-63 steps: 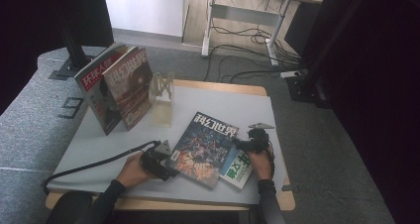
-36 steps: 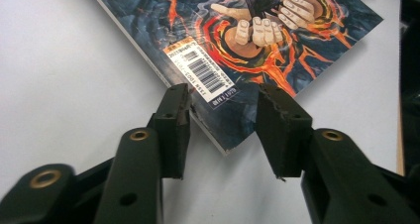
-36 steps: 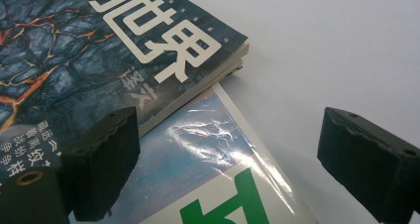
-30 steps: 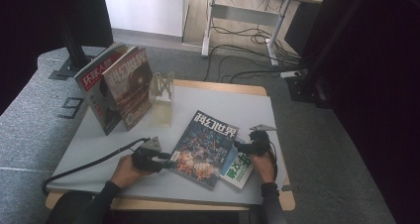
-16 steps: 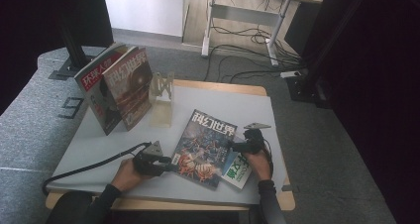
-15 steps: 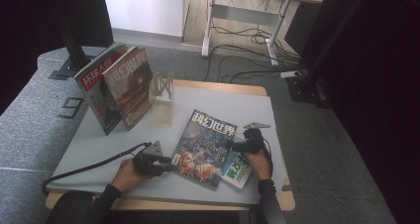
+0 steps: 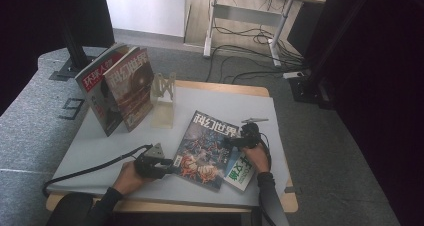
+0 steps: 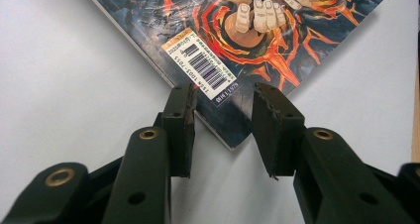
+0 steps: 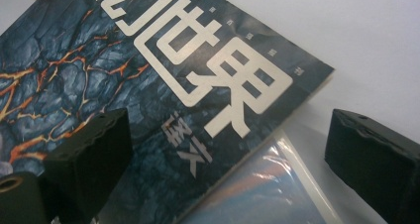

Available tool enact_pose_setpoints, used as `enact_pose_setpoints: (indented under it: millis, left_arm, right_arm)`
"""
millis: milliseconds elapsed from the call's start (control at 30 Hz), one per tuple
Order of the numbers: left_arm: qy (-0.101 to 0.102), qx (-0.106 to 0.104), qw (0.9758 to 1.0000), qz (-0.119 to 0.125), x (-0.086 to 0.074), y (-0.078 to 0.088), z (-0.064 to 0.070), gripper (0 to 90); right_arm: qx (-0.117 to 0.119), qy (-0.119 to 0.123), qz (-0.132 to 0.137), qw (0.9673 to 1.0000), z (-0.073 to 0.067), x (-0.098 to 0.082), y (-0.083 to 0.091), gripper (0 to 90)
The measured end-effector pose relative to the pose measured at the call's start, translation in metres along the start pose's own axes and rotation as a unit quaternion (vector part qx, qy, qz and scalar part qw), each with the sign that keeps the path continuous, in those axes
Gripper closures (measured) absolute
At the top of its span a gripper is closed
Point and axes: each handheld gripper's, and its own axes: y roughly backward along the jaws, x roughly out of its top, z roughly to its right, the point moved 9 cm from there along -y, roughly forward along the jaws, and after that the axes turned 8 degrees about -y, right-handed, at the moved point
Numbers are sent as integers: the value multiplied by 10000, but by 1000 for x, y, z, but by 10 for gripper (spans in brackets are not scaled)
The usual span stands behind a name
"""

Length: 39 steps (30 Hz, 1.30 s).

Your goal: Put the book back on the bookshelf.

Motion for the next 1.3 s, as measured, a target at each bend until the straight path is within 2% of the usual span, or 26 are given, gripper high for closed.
enact_pose_setpoints:
  millis: [133,267,500,700,833,1033,1300]
  left_arm:
    - [6,-3,10000,6,0,0,0,617]
    - [12,-12,10000,28,0,0,0,616]
    - [18,-25,10000,39,0,0,0,615]
    - [11,-53,10000,41,0,0,0,614]
    - [9,-63,10000,48,0,-1,0,612]
    - [12,-65,10000,62,0,-1,0,611]
    - [-41,-157,9998,64,0,-1,1,593]
  right_arm:
    - [201,-121,-176,9996,-2,3,-7,29]
    - [192,-86,-217,9995,-5,6,-11,28]
    - [211,-66,-82,9997,-9,11,-8,122]
    - [153,18,88,9998,-10,17,-2,161]
    - [89,6,285,9996,-9,22,4,298]
    - [-27,1,442,9990,-6,27,13,514]
    - [-151,152,635,9978,-14,34,24,666]
